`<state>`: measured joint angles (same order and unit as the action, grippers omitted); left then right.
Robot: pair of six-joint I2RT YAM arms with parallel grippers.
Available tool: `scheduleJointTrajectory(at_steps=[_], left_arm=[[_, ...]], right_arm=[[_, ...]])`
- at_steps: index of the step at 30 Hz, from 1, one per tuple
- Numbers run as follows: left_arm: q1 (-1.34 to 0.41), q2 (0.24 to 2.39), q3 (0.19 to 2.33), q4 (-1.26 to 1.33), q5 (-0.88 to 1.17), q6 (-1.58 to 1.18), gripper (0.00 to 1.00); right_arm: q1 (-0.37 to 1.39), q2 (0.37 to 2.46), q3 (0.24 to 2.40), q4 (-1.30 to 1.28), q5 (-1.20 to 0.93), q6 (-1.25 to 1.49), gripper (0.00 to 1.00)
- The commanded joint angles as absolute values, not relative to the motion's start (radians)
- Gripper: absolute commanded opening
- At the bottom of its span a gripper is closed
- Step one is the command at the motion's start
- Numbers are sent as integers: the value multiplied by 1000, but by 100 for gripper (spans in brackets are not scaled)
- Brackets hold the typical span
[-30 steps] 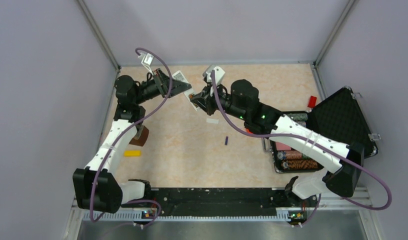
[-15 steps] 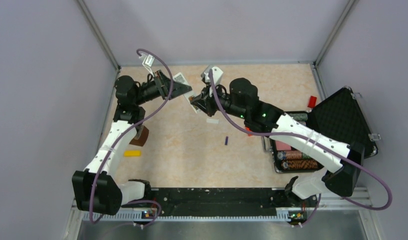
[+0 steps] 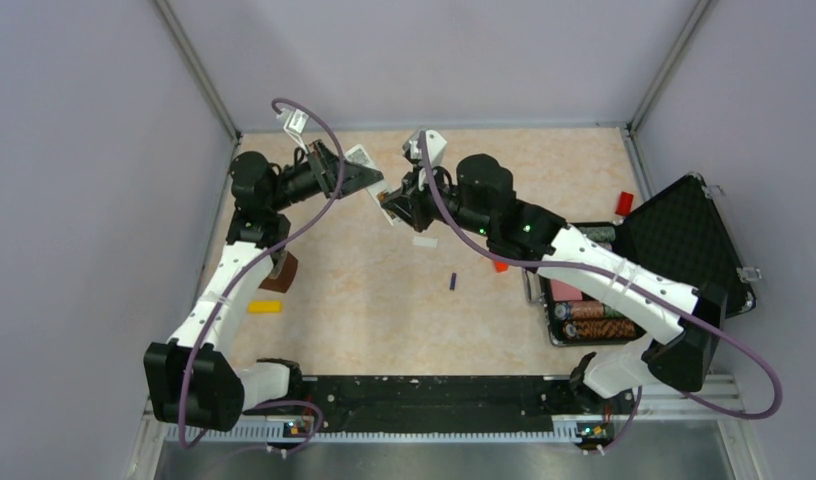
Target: Load the batteries into the remote control
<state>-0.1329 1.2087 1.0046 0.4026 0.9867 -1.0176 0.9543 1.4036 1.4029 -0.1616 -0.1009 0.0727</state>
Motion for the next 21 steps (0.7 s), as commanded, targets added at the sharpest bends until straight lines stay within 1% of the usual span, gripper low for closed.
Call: scheduleJointTrajectory(at_steps=[1, 7, 12, 19, 21], left_arm=[[-130, 1177, 1008, 535, 918, -1109, 0], [-130, 1182, 1003, 540, 913, -1111, 0], [-130, 1187, 999, 537, 917, -1100, 0], [-130, 1198, 994, 537, 926, -1099, 0], [-130, 1201, 994, 537, 923, -1096, 0]], right_arm=[[949, 1418, 1424, -214, -91, 131, 5], [937, 1419, 1424, -210, -97, 151, 11], [927, 1417, 1432, -216, -100, 155, 19], [912, 1415, 1444, -205, -112, 175, 26], [905, 1409, 1445, -201, -122, 186, 29]])
